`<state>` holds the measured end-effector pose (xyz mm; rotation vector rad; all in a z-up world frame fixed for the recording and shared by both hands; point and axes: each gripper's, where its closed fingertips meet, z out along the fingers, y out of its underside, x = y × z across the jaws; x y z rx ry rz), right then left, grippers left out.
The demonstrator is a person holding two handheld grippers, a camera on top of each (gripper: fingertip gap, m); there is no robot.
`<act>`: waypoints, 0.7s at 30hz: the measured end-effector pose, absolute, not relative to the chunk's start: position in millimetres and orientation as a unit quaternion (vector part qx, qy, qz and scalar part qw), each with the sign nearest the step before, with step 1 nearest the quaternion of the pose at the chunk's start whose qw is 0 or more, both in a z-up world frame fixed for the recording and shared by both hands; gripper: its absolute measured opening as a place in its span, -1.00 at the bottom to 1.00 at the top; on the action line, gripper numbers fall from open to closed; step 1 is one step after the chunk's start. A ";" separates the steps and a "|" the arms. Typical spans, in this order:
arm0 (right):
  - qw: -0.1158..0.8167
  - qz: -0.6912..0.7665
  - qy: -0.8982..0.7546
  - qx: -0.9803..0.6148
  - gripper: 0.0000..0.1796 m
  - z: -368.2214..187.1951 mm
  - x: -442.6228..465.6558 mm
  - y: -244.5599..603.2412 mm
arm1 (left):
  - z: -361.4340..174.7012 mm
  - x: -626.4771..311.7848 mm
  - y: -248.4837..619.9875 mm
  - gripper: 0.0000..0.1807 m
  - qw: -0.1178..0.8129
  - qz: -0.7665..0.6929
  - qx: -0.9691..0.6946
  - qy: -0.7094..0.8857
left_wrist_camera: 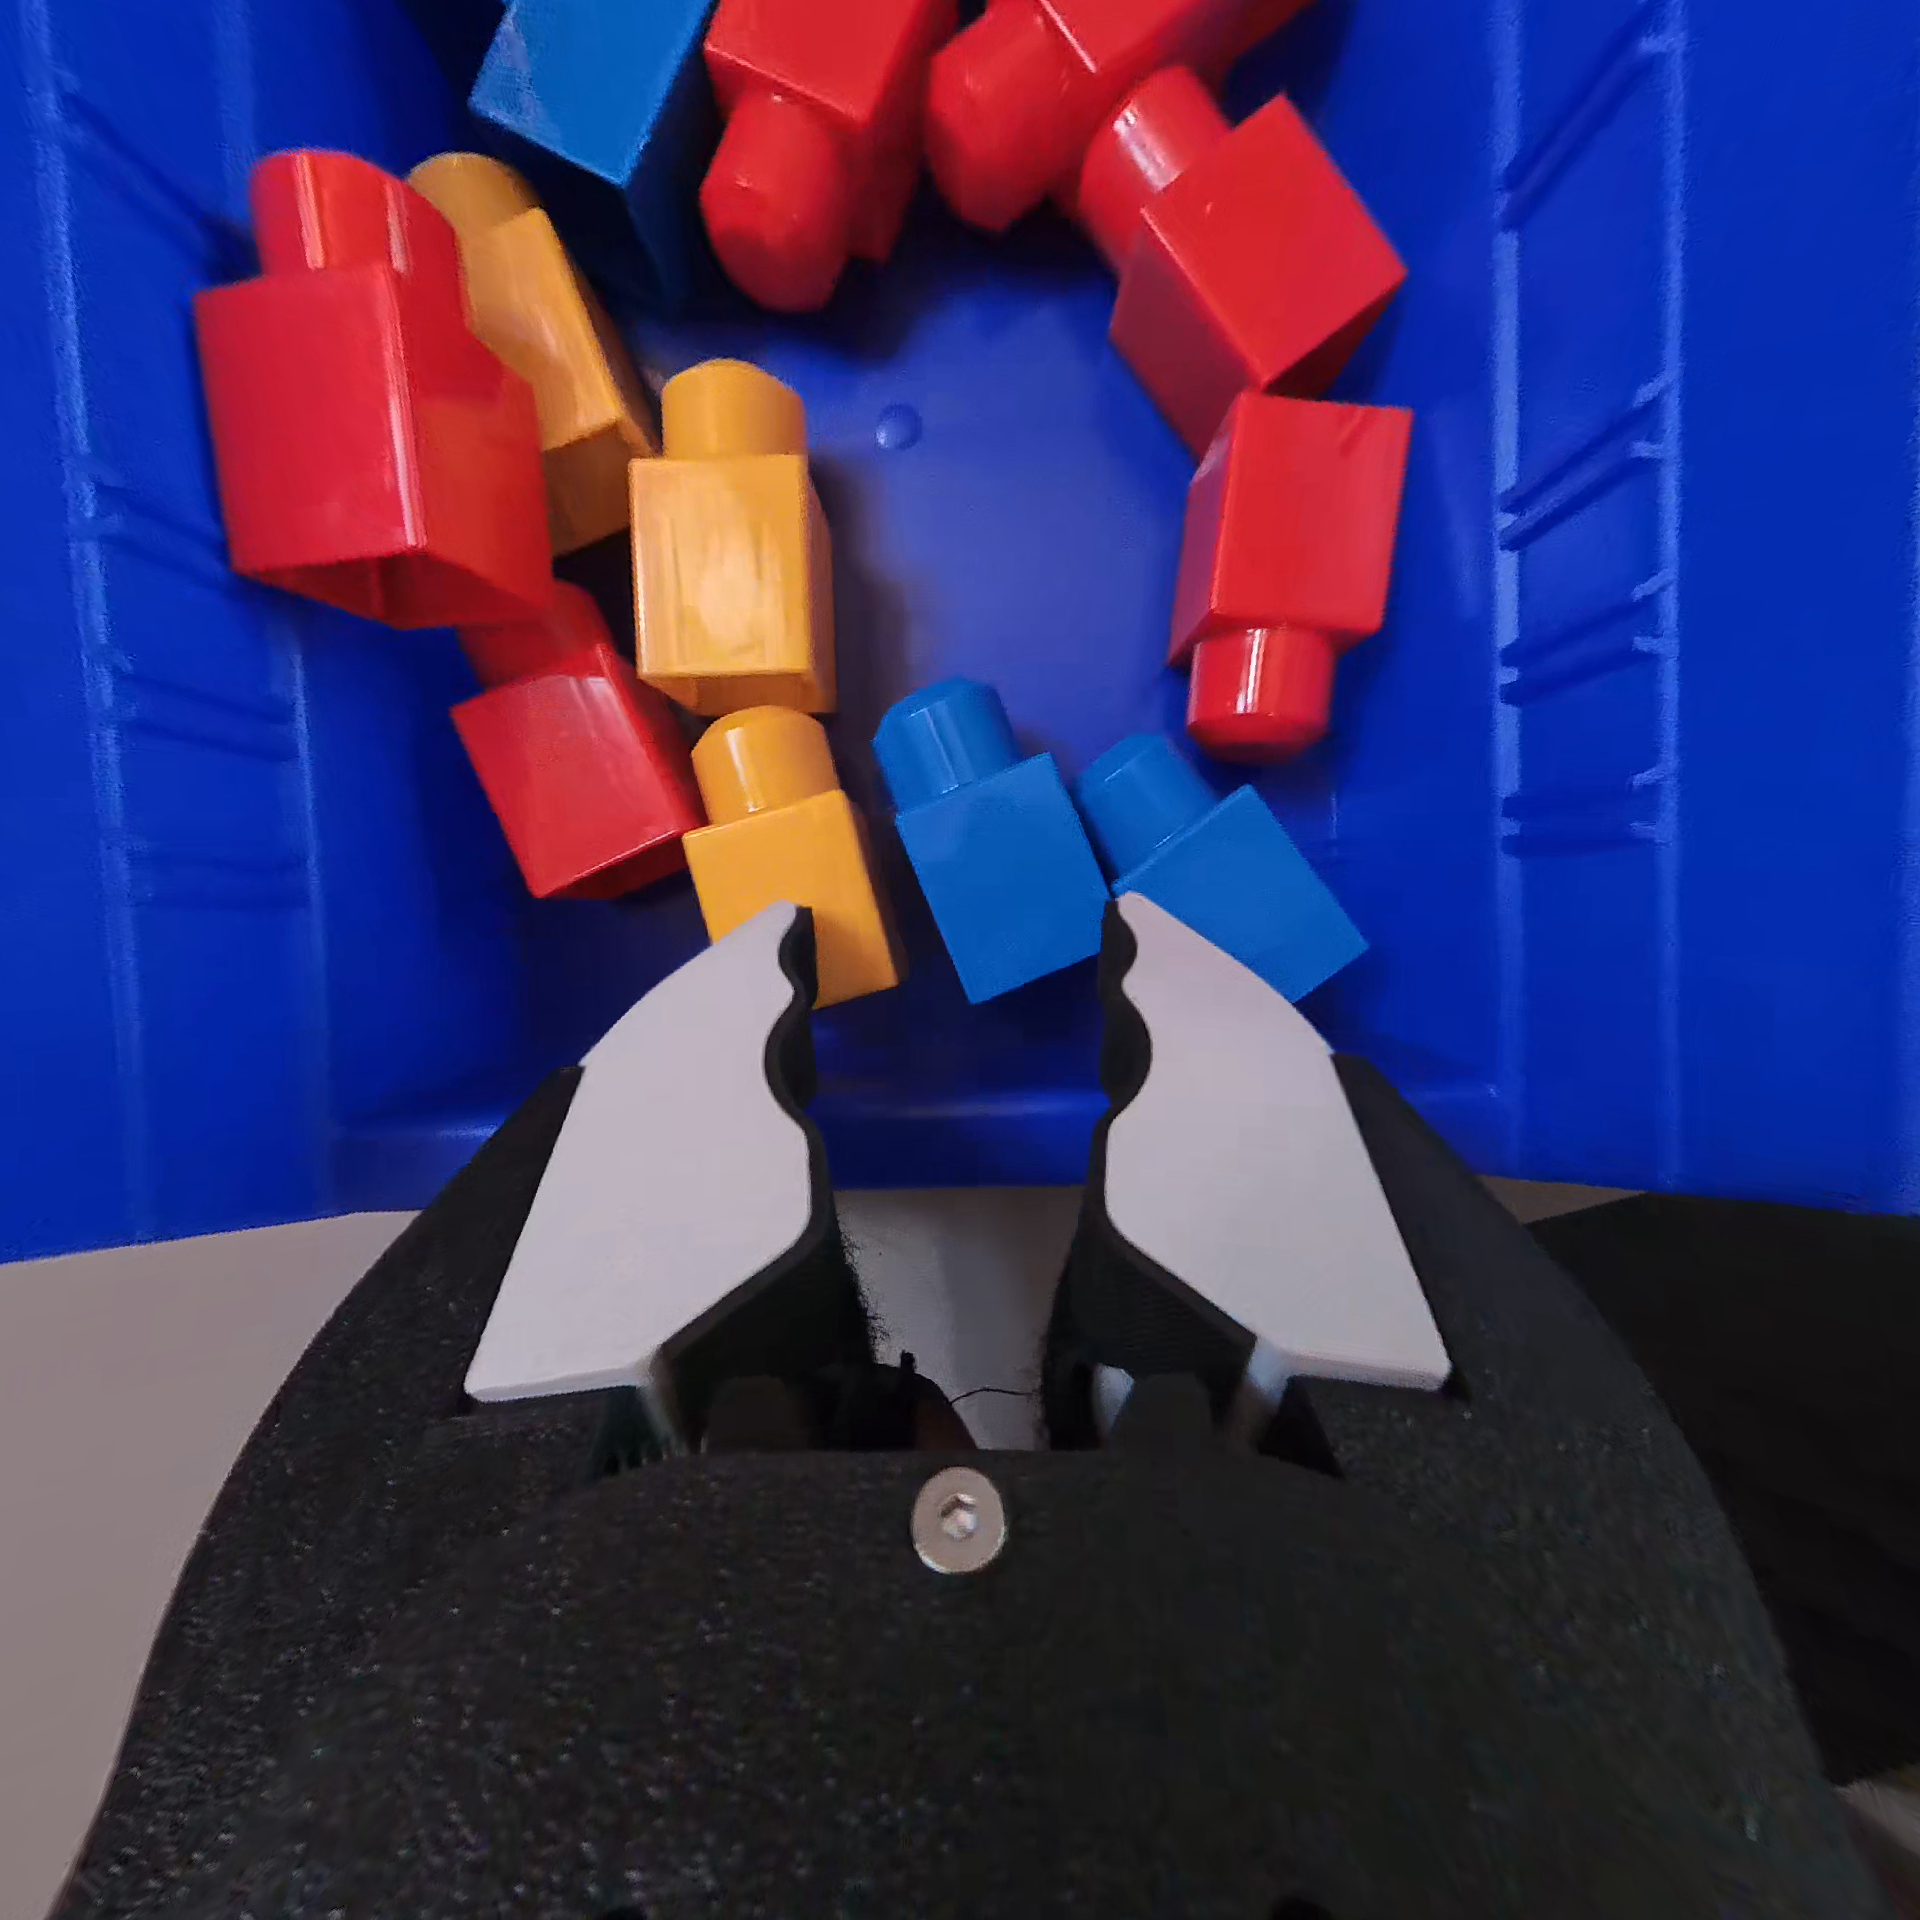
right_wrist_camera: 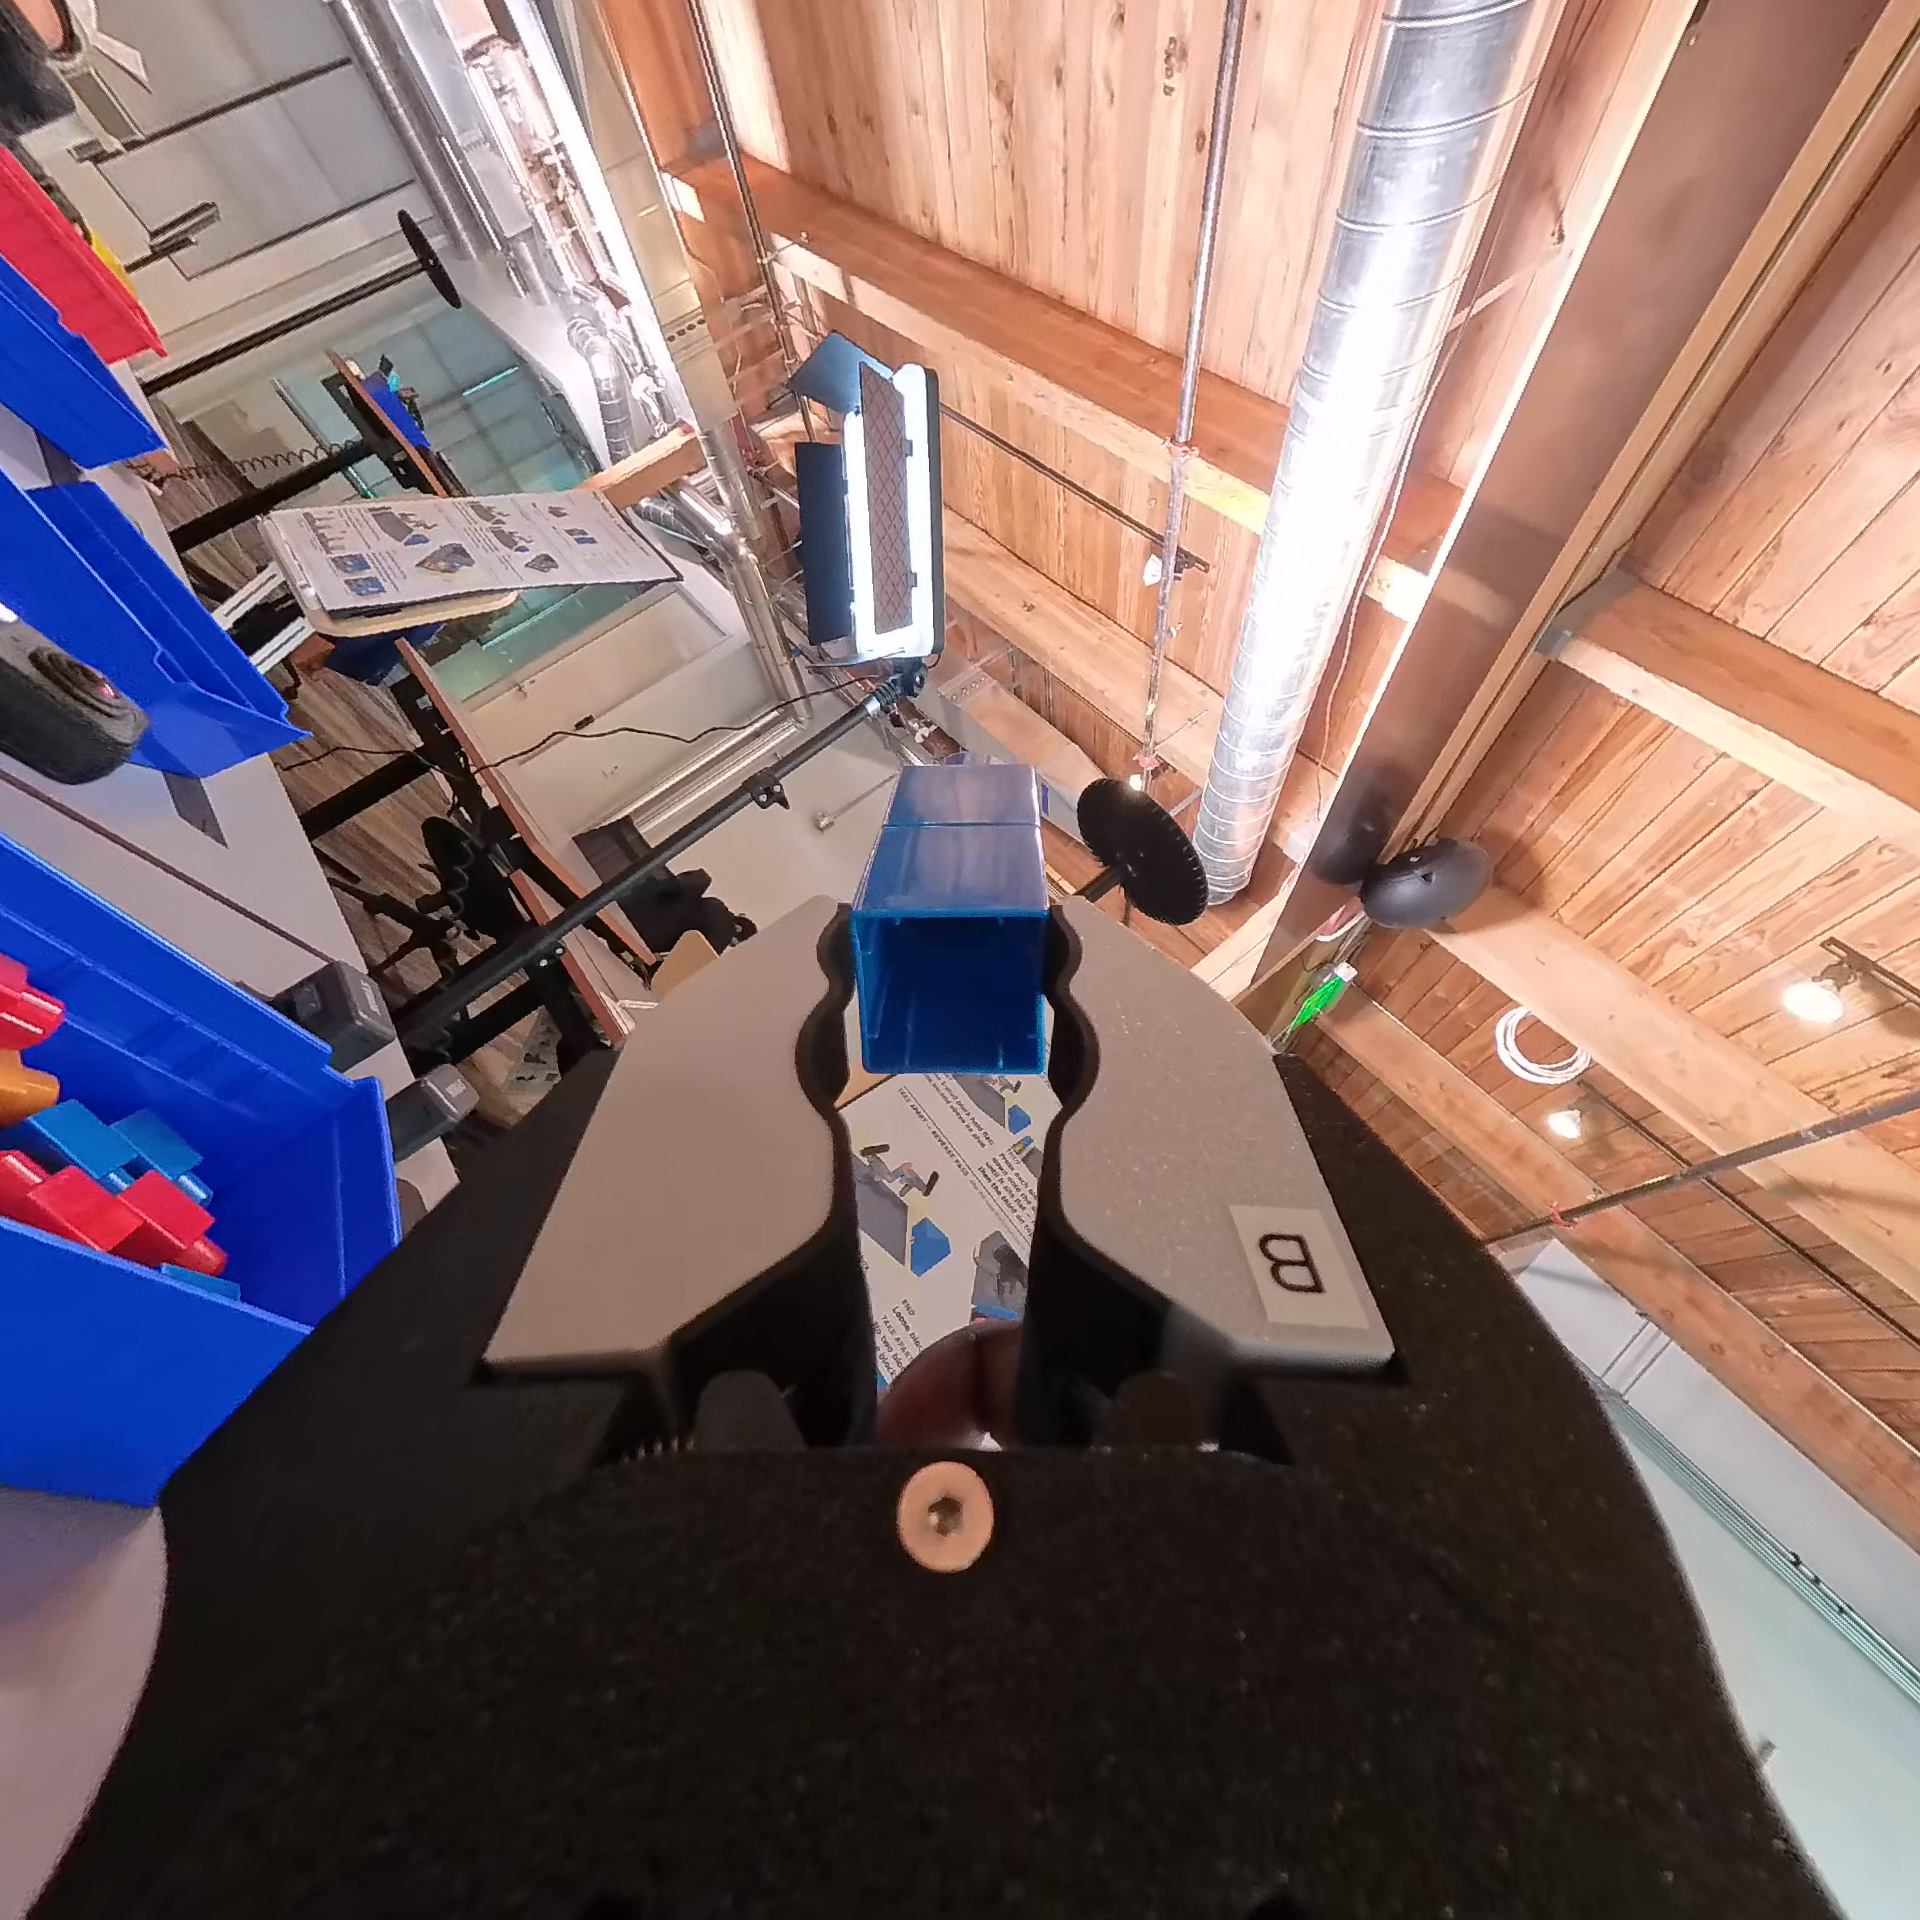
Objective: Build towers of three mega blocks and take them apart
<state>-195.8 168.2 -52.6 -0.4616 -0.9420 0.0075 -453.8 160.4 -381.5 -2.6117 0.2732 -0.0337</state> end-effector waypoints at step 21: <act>0.855 -0.021 -0.463 -0.232 -0.61 -58.6 -199.0 175.4 | -404.7 -454.5 185.0 -0.59 0.195 0.030 -0.968 0.155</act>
